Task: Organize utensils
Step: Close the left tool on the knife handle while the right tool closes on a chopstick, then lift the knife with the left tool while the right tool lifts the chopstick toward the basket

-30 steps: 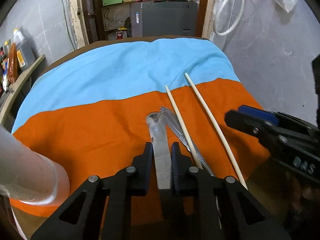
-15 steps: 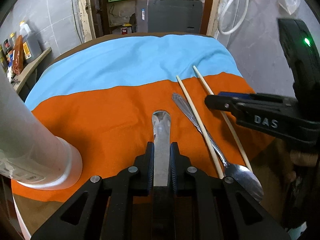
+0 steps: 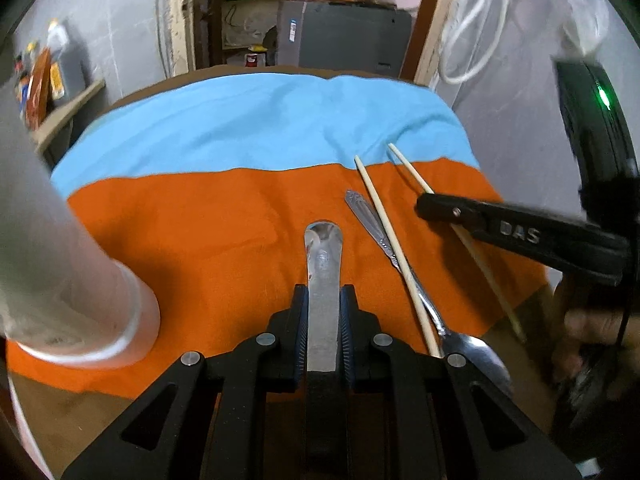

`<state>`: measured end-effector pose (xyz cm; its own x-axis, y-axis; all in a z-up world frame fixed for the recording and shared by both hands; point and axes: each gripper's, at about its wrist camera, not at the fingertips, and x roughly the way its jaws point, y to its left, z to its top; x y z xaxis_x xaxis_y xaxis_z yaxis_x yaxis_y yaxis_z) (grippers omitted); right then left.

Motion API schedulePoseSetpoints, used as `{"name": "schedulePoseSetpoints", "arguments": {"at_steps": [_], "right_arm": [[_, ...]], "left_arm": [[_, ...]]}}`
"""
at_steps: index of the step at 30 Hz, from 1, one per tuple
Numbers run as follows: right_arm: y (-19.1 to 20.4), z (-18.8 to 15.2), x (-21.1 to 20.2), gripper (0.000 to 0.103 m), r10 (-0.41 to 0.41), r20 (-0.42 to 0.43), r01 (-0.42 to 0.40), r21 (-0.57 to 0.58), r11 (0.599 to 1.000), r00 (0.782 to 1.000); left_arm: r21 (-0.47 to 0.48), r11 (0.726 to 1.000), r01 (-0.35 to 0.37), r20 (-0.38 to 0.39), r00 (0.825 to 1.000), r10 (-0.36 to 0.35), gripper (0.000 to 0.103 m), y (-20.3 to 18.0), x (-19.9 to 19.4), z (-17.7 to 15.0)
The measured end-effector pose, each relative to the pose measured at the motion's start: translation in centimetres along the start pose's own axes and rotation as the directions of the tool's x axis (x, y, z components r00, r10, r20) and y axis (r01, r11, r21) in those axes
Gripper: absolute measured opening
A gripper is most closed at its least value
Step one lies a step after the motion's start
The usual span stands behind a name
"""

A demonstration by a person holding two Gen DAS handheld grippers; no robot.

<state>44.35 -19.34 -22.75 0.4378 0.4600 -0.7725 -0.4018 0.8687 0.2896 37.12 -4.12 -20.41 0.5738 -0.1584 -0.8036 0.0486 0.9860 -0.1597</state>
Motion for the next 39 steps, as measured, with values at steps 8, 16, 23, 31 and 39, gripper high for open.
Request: {"name": "schedulePoseSetpoints", "arguments": {"at_steps": [8, 16, 23, 31, 39], "right_arm": [[0.2, -2.6, -5.6, 0.003, 0.134, 0.242, -0.148, 0.038, 0.988, 0.961], [2.3, -4.6, -8.5, 0.003, 0.153, 0.372, -0.156, -0.022, 0.988, 0.916], [2.4, -5.3, -10.3, 0.003, 0.165, 0.439, -0.178, -0.01, 0.984, 0.883], [2.8, -5.3, -11.7, 0.003, 0.201, 0.491, -0.249, 0.034, 0.968, 0.848], [6.9, -2.4, -13.8, 0.003, 0.261, 0.586, -0.285, -0.053, 0.957, 0.767]], "left_arm": [[-0.072, 0.994, 0.079, 0.131, 0.989, -0.069, 0.012, 0.8, -3.7, -1.7], [-0.056, 0.992, 0.113, 0.22, 0.971, -0.098, 0.012, 0.2, -6.8, -3.0], [-0.043, 0.992, 0.118, 0.259, 0.96, -0.103, 0.012, 0.2, -9.1, -4.4], [-0.047, 0.994, 0.099, 0.371, 0.926, -0.075, 0.012, 0.0, -12.4, -4.2], [-0.082, 0.993, 0.081, 0.484, 0.875, -0.031, 0.012, 1.9, -16.5, -2.5]]}}
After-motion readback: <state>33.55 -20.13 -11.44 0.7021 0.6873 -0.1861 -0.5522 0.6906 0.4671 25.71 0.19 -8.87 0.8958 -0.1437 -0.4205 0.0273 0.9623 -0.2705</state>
